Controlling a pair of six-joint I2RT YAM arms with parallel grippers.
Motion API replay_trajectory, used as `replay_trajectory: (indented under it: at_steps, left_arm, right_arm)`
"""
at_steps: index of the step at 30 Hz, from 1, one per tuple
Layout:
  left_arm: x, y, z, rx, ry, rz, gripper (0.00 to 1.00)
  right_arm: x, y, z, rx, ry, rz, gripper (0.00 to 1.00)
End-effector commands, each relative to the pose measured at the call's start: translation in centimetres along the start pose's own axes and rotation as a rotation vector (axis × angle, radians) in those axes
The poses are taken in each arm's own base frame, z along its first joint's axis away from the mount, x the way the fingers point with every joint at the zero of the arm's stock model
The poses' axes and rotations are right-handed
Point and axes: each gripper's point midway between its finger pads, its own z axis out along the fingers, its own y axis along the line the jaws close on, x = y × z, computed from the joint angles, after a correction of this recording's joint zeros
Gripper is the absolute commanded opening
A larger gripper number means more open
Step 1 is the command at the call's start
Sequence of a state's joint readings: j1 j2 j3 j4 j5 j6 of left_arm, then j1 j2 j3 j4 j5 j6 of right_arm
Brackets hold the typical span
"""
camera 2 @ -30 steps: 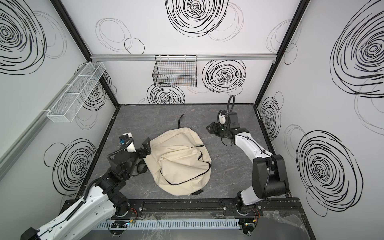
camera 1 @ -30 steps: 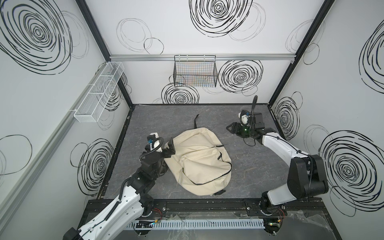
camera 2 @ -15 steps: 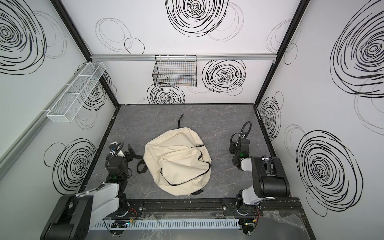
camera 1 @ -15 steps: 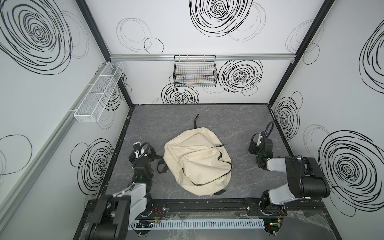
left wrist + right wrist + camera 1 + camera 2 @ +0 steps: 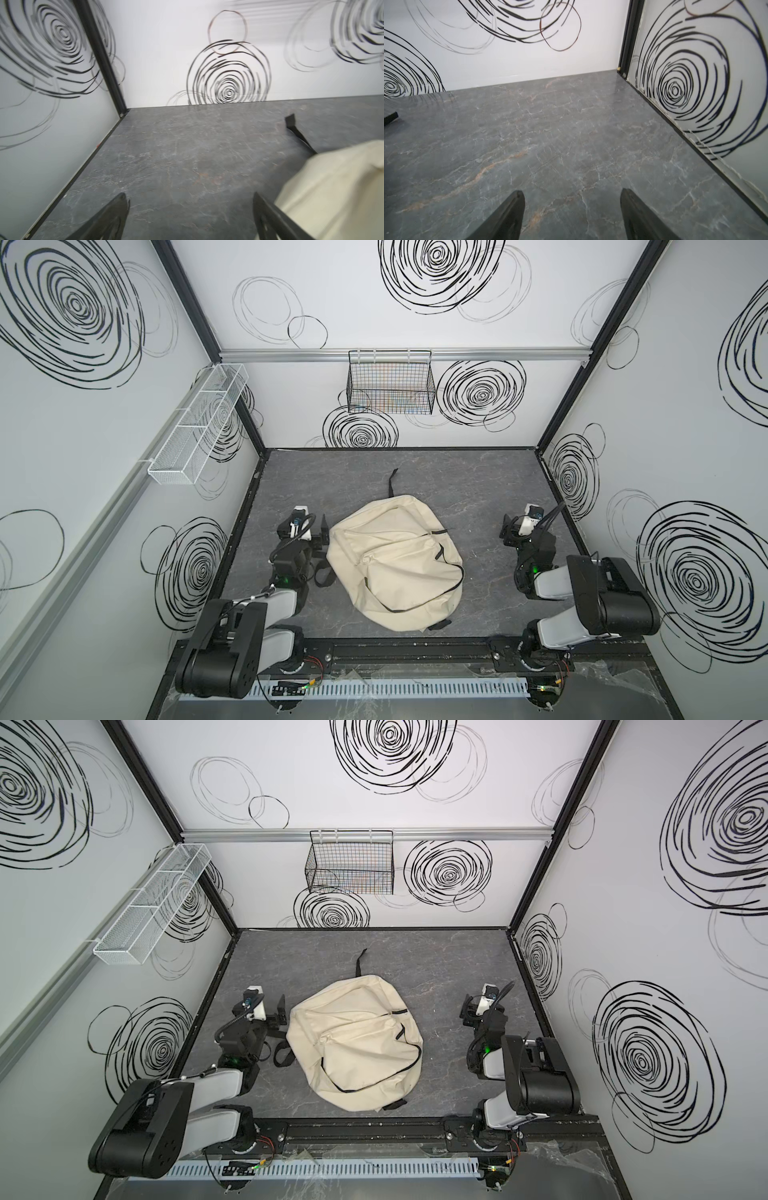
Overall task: Pack books, pencil case, and school supplies into a backpack
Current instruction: Reset both arms
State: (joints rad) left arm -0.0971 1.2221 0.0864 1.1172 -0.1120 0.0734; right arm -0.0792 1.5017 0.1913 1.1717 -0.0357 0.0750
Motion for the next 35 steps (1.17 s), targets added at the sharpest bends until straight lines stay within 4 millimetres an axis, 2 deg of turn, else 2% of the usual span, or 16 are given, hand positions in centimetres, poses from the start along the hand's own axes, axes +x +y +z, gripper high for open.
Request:
replay_trajectory:
  at_steps: [1,3,4,7,9,10,11,14,17,35]
  left_arm:
    - [-4.3,-0.6,-2.8,0.025,-0.241,-0.022,0.96]
    - [-4.5,-0.7,-3.2,0.068,-0.277,-0.027,0.96]
    - [-4.3,-0.2,-2.7,0.036,-0.270,-0.044,0.96]
    - [-2.9,-1.0,-0.6,0.090,-0.223,-0.039,0.96]
    - [-3.0,-0.5,-0.2,0.070,-0.236,-0.061,0.96]
    - [-2.5,0.2,-0.1,0.048,-0.201,-0.083,0.96]
    - [-2.2,0.9,0.2,0.008,-0.177,-0.102,0.96]
    - [-1.9,3.1,1.9,-0.133,-0.154,-0.149,0.96]
    - [-1.2,3.5,2.5,-0.180,-0.090,-0.152,0.96]
    - [-1.4,3.2,2.6,-0.185,-0.101,-0.132,0.96]
  right_arm:
    - [-1.9,0.1,0.3,0.013,-0.051,0.009,0.77]
    - [-2.0,0.2,0.2,0.009,-0.056,0.004,0.77]
    - [-2.0,0.1,0.3,0.013,-0.053,0.006,0.77]
    - [-2.0,0.1,0.3,0.014,-0.055,0.005,0.77]
    - [-2.0,0.1,0.3,0.015,-0.053,0.004,0.79]
    - [-2.0,0.1,0.3,0.017,-0.052,0.004,0.99]
    - [-2.0,0.1,0.3,0.016,-0.052,0.003,1.00]
    - [-2.0,0.2,0.3,0.017,-0.054,0.002,1.00]
    - [-2.0,0.1,0.2,0.019,-0.054,0.001,1.00]
    - [-2.0,0.1,0.2,0.020,-0.057,0.002,1.00]
